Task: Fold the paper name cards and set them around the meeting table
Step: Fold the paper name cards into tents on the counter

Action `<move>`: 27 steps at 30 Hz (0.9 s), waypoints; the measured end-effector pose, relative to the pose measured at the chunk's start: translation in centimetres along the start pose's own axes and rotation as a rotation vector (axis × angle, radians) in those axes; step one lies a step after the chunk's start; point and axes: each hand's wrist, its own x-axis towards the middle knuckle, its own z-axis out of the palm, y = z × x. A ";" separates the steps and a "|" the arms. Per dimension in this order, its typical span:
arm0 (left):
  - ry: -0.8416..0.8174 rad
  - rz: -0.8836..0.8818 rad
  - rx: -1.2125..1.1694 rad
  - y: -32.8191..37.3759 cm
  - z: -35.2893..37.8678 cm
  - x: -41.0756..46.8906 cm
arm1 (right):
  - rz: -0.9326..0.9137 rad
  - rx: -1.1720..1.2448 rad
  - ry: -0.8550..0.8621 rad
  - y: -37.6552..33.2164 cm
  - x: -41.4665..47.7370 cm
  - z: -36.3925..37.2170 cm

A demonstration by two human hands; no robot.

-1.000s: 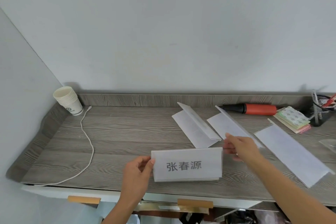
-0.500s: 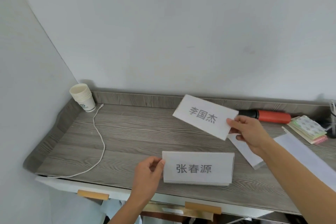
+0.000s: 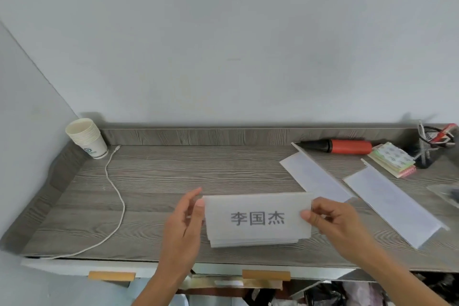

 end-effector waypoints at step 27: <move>0.048 -0.063 0.060 -2.3 0.3 1.0 | 0.810 1.110 0.438 9.7 4.0 -5.8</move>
